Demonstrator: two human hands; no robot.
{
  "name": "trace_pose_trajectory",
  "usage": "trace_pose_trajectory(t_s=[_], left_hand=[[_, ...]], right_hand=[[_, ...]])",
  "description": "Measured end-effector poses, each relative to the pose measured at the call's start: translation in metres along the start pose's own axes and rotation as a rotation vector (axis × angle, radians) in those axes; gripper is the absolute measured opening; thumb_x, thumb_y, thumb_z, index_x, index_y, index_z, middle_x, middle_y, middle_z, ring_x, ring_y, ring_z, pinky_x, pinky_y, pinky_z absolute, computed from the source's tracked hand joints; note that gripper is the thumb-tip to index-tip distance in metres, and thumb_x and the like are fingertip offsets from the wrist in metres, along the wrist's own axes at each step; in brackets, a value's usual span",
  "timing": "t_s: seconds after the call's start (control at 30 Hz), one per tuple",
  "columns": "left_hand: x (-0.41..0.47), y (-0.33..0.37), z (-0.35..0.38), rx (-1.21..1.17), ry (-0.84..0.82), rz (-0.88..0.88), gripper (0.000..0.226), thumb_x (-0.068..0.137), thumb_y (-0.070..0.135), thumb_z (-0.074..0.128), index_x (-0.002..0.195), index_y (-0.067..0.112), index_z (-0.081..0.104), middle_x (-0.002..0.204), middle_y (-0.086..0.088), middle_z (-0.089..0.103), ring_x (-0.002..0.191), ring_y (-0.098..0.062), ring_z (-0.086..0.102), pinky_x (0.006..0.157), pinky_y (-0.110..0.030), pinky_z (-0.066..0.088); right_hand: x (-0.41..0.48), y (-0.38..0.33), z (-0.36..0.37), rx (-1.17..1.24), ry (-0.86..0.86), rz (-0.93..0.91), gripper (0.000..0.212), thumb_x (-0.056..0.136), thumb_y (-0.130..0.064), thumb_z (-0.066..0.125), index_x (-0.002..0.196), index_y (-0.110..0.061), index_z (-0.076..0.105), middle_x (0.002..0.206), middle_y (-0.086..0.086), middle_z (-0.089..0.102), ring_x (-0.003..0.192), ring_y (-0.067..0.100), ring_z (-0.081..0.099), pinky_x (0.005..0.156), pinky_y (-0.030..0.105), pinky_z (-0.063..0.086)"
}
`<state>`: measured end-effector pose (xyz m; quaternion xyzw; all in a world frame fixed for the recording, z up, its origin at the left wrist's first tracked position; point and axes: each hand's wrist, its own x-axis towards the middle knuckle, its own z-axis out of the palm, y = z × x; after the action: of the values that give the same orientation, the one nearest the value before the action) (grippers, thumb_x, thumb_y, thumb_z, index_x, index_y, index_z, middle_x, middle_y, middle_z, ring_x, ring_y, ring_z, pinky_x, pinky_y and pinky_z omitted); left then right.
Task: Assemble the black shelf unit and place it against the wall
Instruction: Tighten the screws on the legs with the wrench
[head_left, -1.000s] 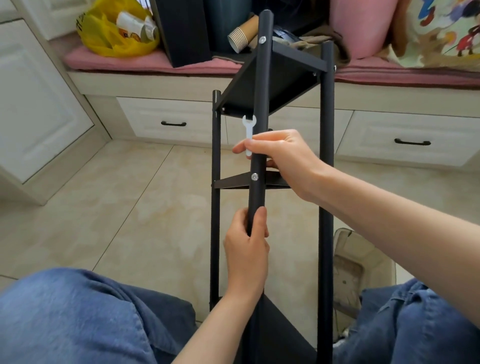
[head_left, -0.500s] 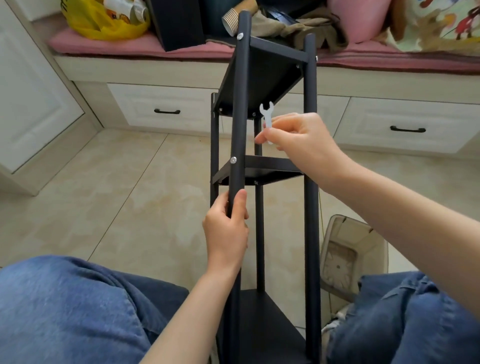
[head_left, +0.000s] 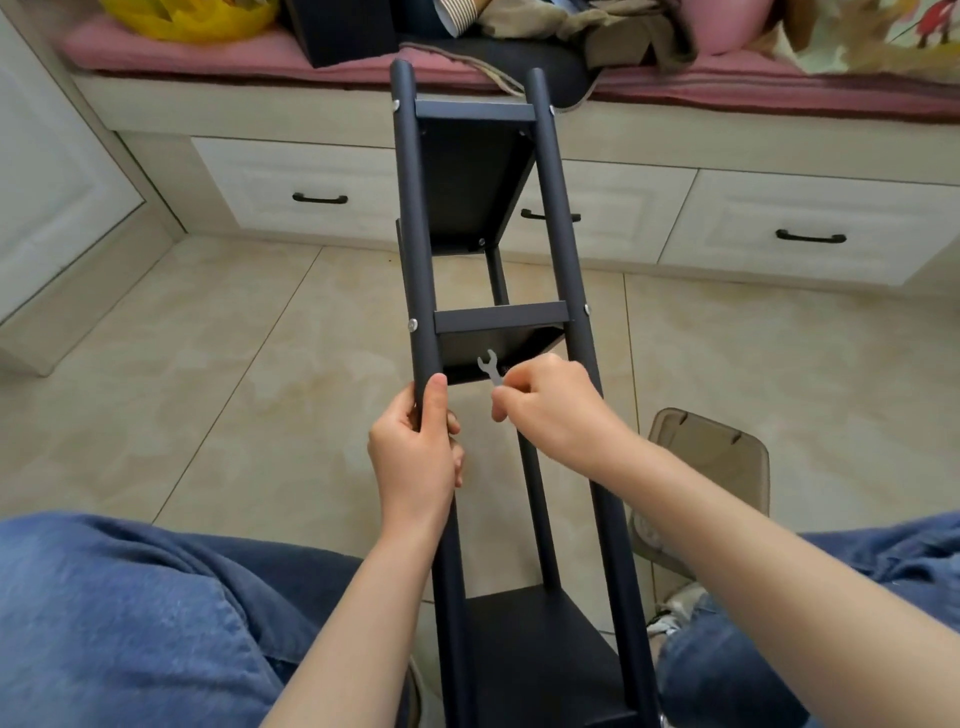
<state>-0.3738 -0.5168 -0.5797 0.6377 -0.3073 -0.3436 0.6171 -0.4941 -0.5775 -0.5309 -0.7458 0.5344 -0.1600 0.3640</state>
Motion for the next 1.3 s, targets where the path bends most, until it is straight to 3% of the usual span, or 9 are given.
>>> trace_pose_trajectory(t_s=[0.1, 0.2, 0.37, 0.6, 0.77, 0.87, 1.13, 1.3], left_hand=[[0.0, 0.0, 0.0, 0.001, -0.004, 0.011, 0.037, 0.102, 0.038, 0.055, 0.072, 0.018, 0.057, 0.061, 0.001, 0.054, 0.04, -0.013, 0.047, 0.037, -0.025, 0.037], [-0.003, 0.001, 0.0, -0.016, -0.025, 0.014, 0.04, 0.102, 0.039, 0.056, 0.063, 0.032, 0.059, 0.061, 0.001, 0.055, 0.04, -0.013, 0.047, 0.037, -0.024, 0.037], [-0.005, 0.002, 0.0, -0.037, -0.052, 0.008, 0.042, 0.103, 0.038, 0.055, 0.062, 0.037, 0.061, 0.061, 0.0, 0.052, 0.039, -0.013, 0.044, 0.037, -0.024, 0.035], [-0.008, 0.003, 0.0, -0.041, -0.075, 0.018, 0.036, 0.103, 0.038, 0.054, 0.07, 0.038, 0.067, 0.06, 0.003, 0.052, 0.039, -0.012, 0.045, 0.037, -0.024, 0.036], [-0.01, 0.004, 0.001, -0.037, -0.085, 0.03, 0.035, 0.103, 0.038, 0.054, 0.071, 0.036, 0.067, 0.061, 0.001, 0.054, 0.039, -0.014, 0.046, 0.036, -0.025, 0.037], [-0.011, 0.005, 0.001, -0.032, -0.089, 0.028, 0.036, 0.103, 0.038, 0.054, 0.069, 0.036, 0.065, 0.061, 0.0, 0.054, 0.039, -0.014, 0.047, 0.036, -0.025, 0.038], [-0.013, 0.006, 0.004, -0.028, -0.091, 0.026, 0.037, 0.104, 0.037, 0.053, 0.069, 0.034, 0.065, 0.061, -0.003, 0.052, 0.038, -0.015, 0.045, 0.036, -0.025, 0.037], [-0.014, 0.006, 0.005, -0.026, -0.095, 0.026, 0.038, 0.104, 0.037, 0.053, 0.068, 0.034, 0.063, 0.061, -0.003, 0.052, 0.037, -0.015, 0.044, 0.036, -0.025, 0.036]], right_hand=[[0.007, -0.004, 0.013, 0.069, 0.021, 0.021, 0.029, 0.097, -0.021, 0.052, 0.081, -0.006, 0.071, 0.075, 0.009, 0.066, 0.068, 0.019, 0.06, 0.059, 0.025, 0.047], [0.015, -0.007, 0.022, 0.123, 0.069, 0.039, 0.031, 0.097, -0.021, 0.052, 0.08, -0.002, 0.071, 0.083, 0.014, 0.069, 0.075, 0.023, 0.063, 0.057, 0.024, 0.046], [0.024, -0.009, 0.023, 0.228, 0.096, 0.061, 0.03, 0.095, -0.019, 0.054, 0.08, 0.001, 0.071, 0.085, 0.016, 0.069, 0.086, 0.027, 0.063, 0.066, 0.025, 0.047], [0.029, -0.007, 0.022, 0.275, 0.104, 0.071, 0.028, 0.096, -0.02, 0.054, 0.075, -0.011, 0.071, 0.083, 0.006, 0.07, 0.082, 0.02, 0.062, 0.072, 0.031, 0.05], [0.03, 0.0, 0.021, 0.269, 0.101, 0.054, 0.029, 0.098, -0.02, 0.054, 0.073, -0.017, 0.069, 0.083, 0.002, 0.069, 0.083, 0.014, 0.061, 0.071, 0.024, 0.047], [0.028, 0.004, 0.023, 0.242, 0.08, 0.049, 0.028, 0.097, -0.019, 0.054, 0.074, -0.015, 0.069, 0.089, 0.004, 0.069, 0.086, 0.013, 0.059, 0.068, 0.016, 0.042], [0.025, 0.004, 0.029, 0.26, 0.17, 0.0, 0.029, 0.099, -0.018, 0.053, 0.083, -0.003, 0.072, 0.084, 0.011, 0.07, 0.082, 0.017, 0.064, 0.064, 0.017, 0.045], [0.025, 0.005, 0.026, 0.253, 0.202, -0.017, 0.029, 0.098, -0.017, 0.054, 0.083, 0.0, 0.072, 0.084, 0.014, 0.071, 0.084, 0.027, 0.065, 0.075, 0.037, 0.053]])
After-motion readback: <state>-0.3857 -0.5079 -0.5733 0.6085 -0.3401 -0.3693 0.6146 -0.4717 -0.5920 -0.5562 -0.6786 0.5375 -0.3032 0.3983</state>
